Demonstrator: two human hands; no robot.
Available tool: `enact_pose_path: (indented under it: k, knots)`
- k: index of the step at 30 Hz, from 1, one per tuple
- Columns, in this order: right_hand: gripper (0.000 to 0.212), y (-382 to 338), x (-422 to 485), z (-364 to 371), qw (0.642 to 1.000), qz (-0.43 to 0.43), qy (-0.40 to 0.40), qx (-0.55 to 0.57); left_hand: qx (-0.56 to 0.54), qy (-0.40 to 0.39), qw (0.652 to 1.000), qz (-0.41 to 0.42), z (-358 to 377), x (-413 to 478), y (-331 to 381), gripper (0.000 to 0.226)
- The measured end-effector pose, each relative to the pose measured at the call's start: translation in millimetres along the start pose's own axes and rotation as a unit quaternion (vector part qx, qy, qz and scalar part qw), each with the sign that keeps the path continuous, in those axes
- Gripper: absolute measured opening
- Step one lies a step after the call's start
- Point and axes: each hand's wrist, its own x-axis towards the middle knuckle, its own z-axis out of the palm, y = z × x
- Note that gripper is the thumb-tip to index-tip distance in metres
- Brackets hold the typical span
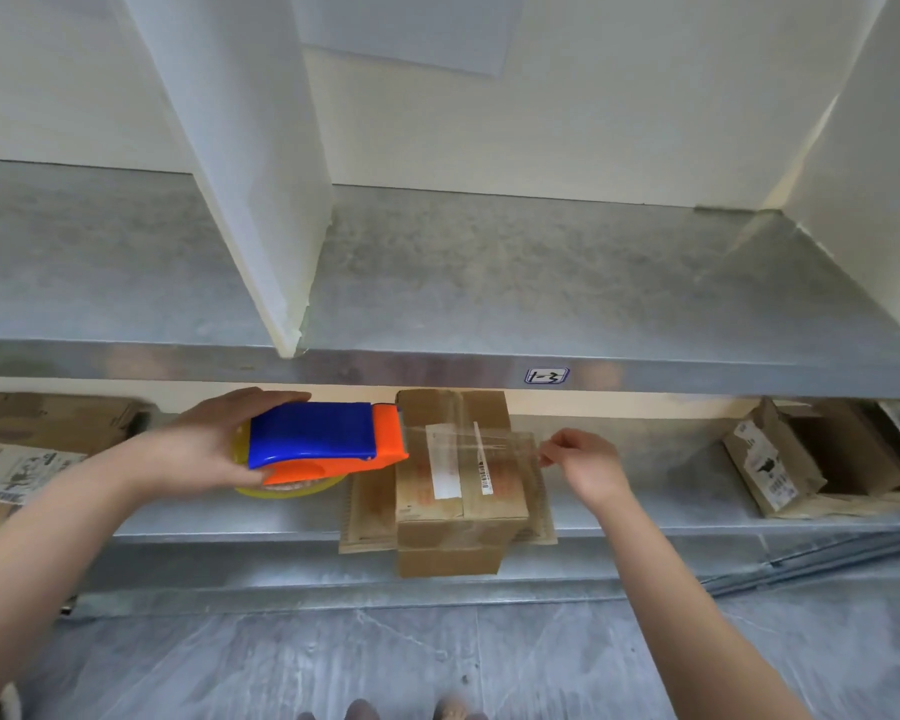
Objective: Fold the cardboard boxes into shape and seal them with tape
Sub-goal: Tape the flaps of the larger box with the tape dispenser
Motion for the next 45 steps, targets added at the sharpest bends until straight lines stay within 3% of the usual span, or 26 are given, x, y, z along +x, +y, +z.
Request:
enact_pose_path:
  k: [11,19,27,30,33,35,38,41,45]
  knots:
    - [0.020,37,31,-5,0.998,0.043,-0.048,0.014,-0.008,-0.017,0.995,-0.102,12,2,-27,0.084]
    - [0.025,40,28,48,0.993,0.011,-0.090,-0.075,0.026,-0.006,0.992,-0.122,34,10,-20,0.094]
    - [0.020,37,21,77,0.999,-0.016,-0.040,-0.019,0.049,0.035,0.990,-0.126,45,-1,-11,0.096]
    - [0.032,42,13,74,0.994,-0.063,0.007,-0.084,0.048,0.032,0.991,-0.121,43,-3,-7,0.096]
    - [0.043,35,-8,66,0.994,-0.102,0.012,-0.024,0.058,0.029,0.992,-0.104,43,-2,-6,0.096]
    - [0.070,21,-30,59,0.985,-0.164,-0.036,-0.044,0.065,0.025,0.993,-0.096,41,-2,-8,0.094]
    - [0.100,3,-46,63,0.956,-0.225,-0.069,-0.175,0.056,0.006,0.995,-0.079,36,2,-4,0.082]
    - [0.107,2,-42,72,0.960,-0.209,-0.089,-0.166,0.054,-0.025,0.997,-0.050,24,5,-7,0.071]
    - [0.111,3,-36,71,0.962,-0.205,-0.095,-0.156,0.018,-0.034,0.998,-0.052,-6,1,-20,0.084]
